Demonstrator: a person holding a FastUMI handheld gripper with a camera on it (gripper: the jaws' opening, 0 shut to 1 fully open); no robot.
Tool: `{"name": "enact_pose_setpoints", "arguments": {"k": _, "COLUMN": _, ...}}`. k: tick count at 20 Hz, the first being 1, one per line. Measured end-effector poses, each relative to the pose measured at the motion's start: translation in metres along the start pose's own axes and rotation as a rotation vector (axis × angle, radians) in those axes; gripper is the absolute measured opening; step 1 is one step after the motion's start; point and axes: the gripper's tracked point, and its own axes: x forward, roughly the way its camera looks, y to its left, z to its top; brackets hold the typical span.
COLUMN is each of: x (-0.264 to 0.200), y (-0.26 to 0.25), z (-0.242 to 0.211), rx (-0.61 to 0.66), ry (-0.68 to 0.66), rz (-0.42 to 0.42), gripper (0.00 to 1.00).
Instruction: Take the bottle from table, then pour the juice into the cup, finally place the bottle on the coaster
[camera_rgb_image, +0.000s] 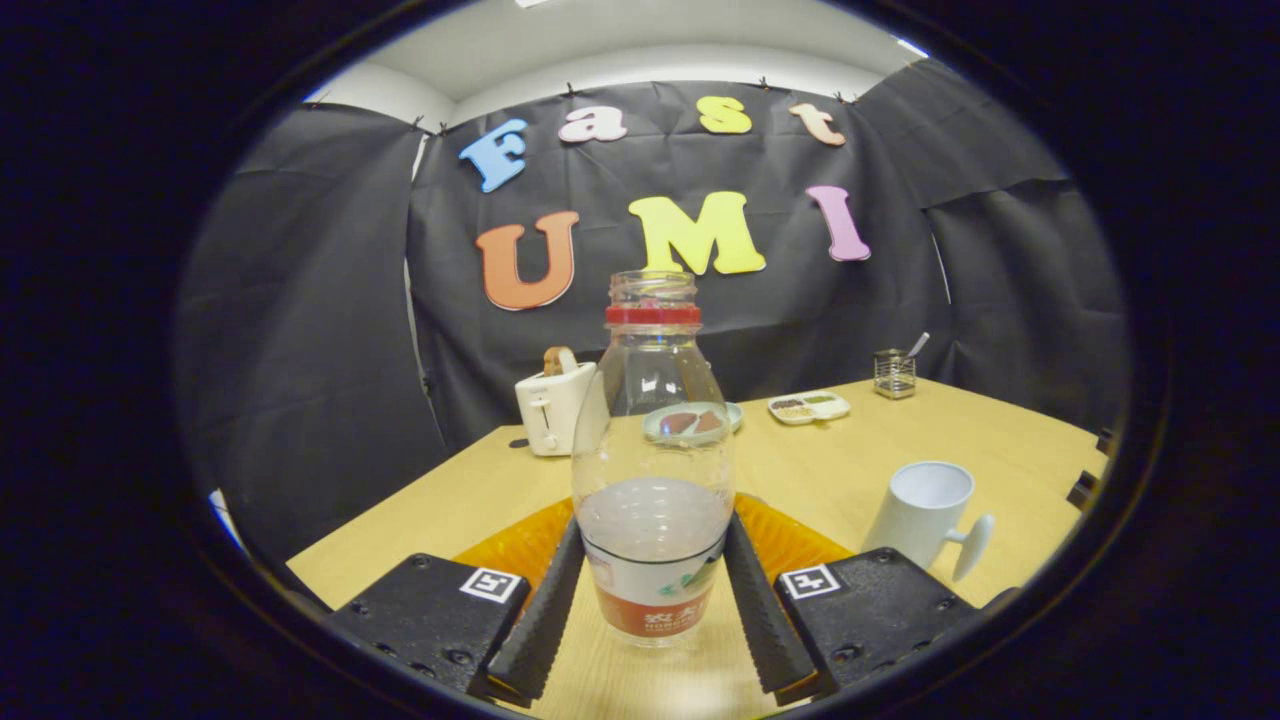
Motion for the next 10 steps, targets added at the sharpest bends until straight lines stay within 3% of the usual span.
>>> {"name": "enact_pose_setpoints", "arguments": {"k": 10, "x": 0.005, "y": 0.020, "z": 0.028, "rx": 0.199, "ry": 0.033, "rz": 0.071, "gripper": 0.79}}
